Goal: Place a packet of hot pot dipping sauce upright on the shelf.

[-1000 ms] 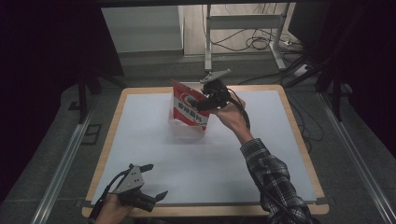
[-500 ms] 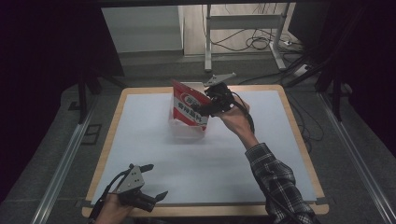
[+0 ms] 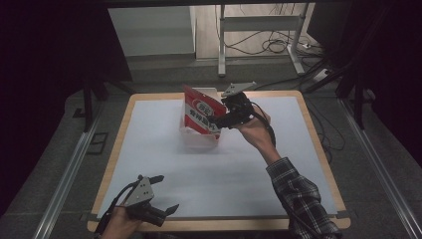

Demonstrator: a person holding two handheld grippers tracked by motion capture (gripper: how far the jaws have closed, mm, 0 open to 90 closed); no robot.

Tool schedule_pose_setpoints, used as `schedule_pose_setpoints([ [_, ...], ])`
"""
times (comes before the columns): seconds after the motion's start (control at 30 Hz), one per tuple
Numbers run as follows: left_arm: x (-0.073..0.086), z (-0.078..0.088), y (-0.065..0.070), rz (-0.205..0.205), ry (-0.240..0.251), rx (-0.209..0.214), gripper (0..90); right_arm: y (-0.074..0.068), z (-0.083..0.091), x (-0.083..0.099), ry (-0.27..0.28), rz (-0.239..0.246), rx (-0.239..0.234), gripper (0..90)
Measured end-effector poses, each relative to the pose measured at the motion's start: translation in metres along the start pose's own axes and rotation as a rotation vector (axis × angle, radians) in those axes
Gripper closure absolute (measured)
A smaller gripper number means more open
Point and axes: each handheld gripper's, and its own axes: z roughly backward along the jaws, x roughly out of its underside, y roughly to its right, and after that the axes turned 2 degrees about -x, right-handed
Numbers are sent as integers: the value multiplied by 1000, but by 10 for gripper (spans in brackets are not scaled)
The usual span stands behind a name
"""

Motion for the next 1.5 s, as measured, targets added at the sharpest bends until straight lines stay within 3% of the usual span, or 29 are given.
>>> schedule_pose_setpoints([
  [0.77,0,-1,1,4,2,1,2,-4,21,25,21,-12,9,116],
  [1.5,0,-1,1,-2,-4,1,2,-11,30,55,17,-44,15,101],
])
